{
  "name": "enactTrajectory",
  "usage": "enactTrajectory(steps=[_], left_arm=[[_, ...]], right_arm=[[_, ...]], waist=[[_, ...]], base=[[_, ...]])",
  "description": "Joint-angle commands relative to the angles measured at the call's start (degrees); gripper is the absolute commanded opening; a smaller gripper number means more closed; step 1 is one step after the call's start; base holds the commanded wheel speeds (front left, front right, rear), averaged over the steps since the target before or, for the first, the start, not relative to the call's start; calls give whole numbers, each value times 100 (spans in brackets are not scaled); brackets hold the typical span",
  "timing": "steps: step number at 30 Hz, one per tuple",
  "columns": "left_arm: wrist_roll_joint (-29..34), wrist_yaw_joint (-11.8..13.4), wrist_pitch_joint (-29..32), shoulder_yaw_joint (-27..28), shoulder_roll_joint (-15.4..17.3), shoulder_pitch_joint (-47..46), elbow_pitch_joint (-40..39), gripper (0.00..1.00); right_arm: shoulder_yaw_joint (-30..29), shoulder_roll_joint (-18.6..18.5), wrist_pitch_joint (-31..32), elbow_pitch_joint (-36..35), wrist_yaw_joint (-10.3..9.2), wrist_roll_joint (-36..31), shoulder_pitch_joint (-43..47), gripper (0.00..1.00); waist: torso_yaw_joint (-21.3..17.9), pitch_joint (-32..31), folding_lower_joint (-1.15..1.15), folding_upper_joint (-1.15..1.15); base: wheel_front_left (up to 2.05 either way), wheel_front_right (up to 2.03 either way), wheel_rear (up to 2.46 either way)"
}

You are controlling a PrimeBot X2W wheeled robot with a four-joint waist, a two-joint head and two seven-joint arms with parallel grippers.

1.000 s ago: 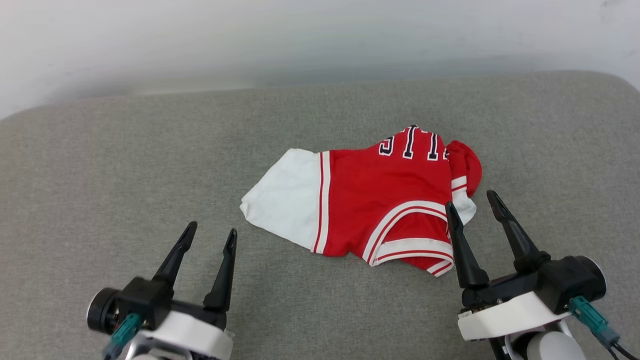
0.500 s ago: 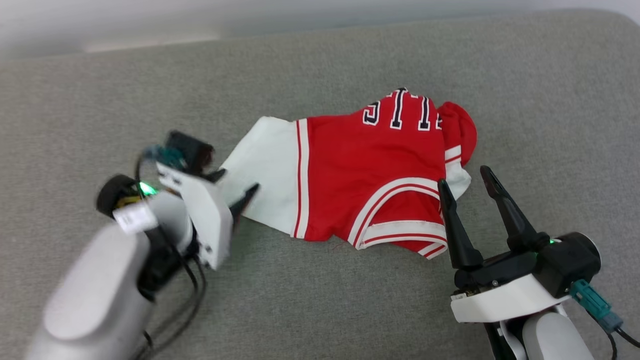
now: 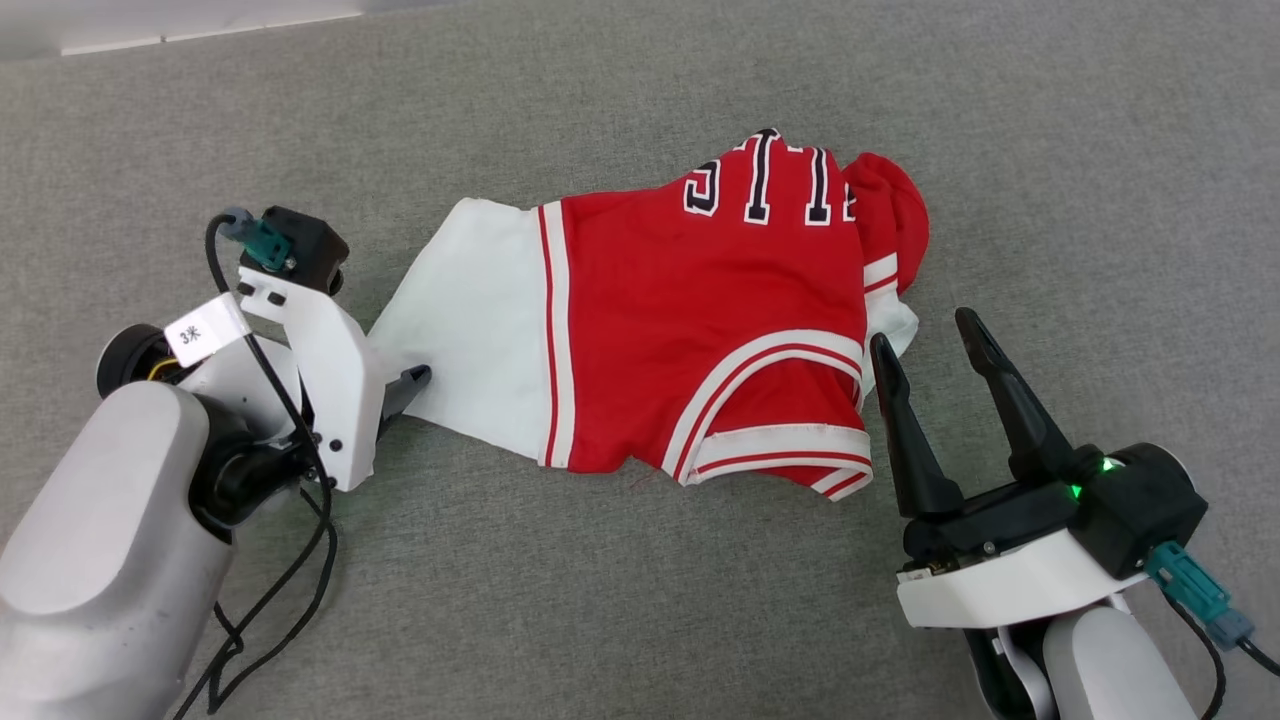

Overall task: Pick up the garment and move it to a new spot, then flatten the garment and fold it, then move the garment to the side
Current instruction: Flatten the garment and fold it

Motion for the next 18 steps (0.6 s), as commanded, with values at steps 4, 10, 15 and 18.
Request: enactTrajectory(steps=[4,10,15,18], left_arm=[[43,234,-865,309,56,390,228,0],[-121,588,-1742,925,168,836,7,0],[-240,809,-2040,1297,332,1355,-283,0],[-276,895,-2166,1443,444,1814,-522,0]], right_arm=[[-78,2,-11,70,-4,-72,-35,100],[-109,3,-11,142,-4,-187,78,100],[-91,3,-11,178,-4,-244,149,100],[-112,2,-11,202,-4,-265,192,100]], waist=[[198,-134,0,0],[444,-452,0,0],[580,-614,0,0],[655,-692,0,0]], base=[[0,0,0],[0,0,0],[0,0,0],[0,0,0]])
